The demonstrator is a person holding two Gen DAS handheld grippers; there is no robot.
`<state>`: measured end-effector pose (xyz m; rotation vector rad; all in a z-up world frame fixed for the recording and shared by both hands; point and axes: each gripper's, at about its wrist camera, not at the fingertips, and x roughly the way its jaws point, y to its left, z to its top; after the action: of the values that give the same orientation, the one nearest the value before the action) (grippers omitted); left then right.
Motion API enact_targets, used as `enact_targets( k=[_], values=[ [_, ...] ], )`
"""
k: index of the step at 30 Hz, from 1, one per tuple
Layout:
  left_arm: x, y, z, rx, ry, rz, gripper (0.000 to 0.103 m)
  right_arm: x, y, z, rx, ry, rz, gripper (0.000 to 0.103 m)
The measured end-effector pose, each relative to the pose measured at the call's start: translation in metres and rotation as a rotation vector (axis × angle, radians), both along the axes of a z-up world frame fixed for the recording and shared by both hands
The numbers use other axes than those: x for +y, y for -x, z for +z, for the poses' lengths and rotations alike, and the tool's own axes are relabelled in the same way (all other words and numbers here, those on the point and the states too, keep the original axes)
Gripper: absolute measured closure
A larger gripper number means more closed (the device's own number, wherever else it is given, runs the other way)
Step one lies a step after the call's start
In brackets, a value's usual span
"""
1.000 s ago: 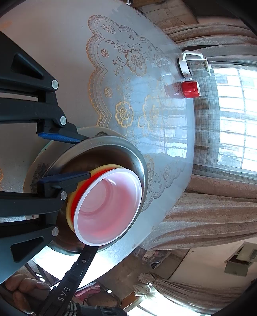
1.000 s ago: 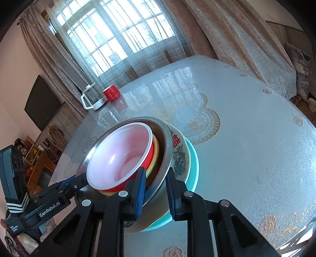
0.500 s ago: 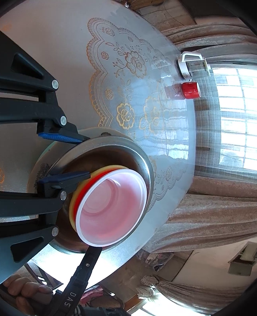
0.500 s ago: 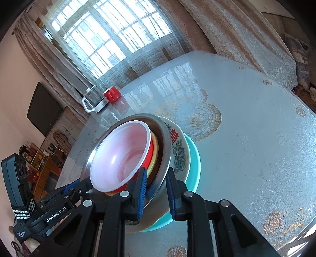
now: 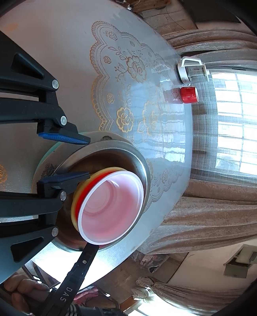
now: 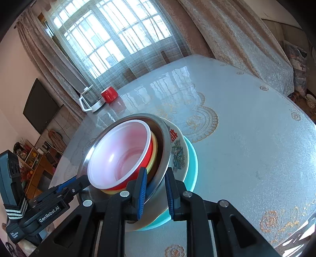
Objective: Organize plates and bowls
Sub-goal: 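Lift the steel basin with both tools and lower onto the plate stack, then open both tools and withdraw from the steel basin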
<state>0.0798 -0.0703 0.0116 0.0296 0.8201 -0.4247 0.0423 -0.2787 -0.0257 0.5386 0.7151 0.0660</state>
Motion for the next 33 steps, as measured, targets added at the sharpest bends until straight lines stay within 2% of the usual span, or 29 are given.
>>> enact_targets(
  k=[5, 13, 23, 27, 33],
  values=[
    [0.007, 0.005, 0.003, -0.018, 0.014, 0.019, 0.071, 0.0, 0.004, 0.002, -0.003, -0.001, -0.006, 0.079],
    [0.019, 0.015, 0.007, -0.03, 0.043, 0.052, 0.067, 0.006, 0.015, 0.014, -0.039, 0.067, -0.033, 0.073],
    [0.038, 0.033, 0.004, -0.057, -0.007, 0.14, 0.066, 0.024, 0.026, 0.021, -0.062, 0.155, -0.065, 0.072],
    [0.048, 0.04, 0.003, -0.056, -0.002, 0.197, 0.061, 0.034, 0.03, 0.019, -0.054, 0.202, -0.086, 0.072],
    [0.054, 0.054, 0.0, -0.097, -0.046, 0.241, 0.056, 0.049, 0.035, 0.022, -0.07, 0.29, -0.112, 0.067]
  ],
)
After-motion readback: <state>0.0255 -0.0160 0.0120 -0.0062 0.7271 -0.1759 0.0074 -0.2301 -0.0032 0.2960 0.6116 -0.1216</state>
